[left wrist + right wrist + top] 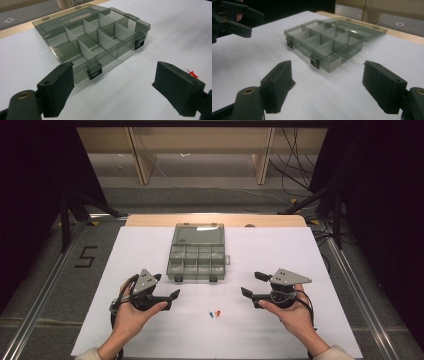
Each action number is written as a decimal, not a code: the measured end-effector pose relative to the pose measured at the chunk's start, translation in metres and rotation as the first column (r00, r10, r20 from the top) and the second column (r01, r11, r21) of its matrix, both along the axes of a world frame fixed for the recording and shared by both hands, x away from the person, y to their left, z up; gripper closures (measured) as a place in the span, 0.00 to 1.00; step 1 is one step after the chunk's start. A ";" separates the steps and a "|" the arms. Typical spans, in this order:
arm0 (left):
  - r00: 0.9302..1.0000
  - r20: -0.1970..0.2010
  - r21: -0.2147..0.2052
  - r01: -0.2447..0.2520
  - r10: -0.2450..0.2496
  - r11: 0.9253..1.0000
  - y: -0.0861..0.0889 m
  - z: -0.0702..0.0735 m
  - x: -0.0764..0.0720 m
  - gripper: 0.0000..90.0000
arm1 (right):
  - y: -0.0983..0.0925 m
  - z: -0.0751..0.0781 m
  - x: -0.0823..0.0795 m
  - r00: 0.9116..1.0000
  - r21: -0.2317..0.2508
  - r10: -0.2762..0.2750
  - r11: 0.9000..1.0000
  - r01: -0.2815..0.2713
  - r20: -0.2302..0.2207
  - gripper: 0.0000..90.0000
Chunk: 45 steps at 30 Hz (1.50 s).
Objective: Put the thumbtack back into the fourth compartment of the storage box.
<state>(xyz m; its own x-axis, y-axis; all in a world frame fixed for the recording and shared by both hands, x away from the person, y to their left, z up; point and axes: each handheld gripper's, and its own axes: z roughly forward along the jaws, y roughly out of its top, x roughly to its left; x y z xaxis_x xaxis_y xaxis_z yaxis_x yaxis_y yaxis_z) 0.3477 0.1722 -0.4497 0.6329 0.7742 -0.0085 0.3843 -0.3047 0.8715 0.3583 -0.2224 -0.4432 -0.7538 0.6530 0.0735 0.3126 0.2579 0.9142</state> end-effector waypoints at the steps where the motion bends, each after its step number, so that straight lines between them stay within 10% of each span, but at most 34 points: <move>1: 1.000 -0.005 0.001 0.002 -0.002 1.000 -0.001 -0.001 0.000 0.17 | 0.000 0.000 0.000 1.000 0.006 0.001 1.000 -0.001 0.005 0.27; 26: 1.000 -0.016 0.019 0.024 -0.024 1.000 -0.010 -0.002 -0.001 0.18 | 0.003 -0.002 -0.009 1.000 -0.035 0.015 0.999 -0.015 -0.012 0.28; 45: 1.000 -0.012 0.024 0.009 -0.009 1.000 -0.008 -0.002 0.000 0.17 | 0.046 -0.020 -0.014 0.990 -0.103 0.123 0.986 -0.130 -0.069 0.34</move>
